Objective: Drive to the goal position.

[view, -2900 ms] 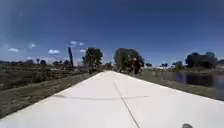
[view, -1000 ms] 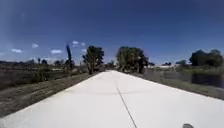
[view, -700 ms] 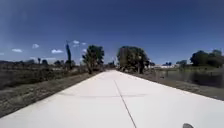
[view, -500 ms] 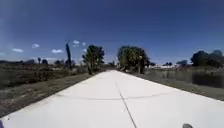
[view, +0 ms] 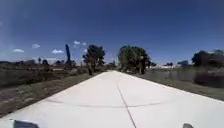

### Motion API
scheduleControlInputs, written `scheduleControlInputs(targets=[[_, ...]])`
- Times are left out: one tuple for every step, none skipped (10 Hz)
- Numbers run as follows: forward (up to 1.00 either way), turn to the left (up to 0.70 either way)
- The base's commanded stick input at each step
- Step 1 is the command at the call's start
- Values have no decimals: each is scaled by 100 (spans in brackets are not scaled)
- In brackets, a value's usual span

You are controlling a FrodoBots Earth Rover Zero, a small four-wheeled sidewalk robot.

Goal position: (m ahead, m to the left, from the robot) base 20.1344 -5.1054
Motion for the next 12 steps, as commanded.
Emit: scheduleControlInputs(targets=[[70, 0], [70, 0], [70, 0], [70, 0], [70, 0], [70, 0], [70, 0], [70, 0], [70, 0], [70, 0], [70, 0], [70, 0]])
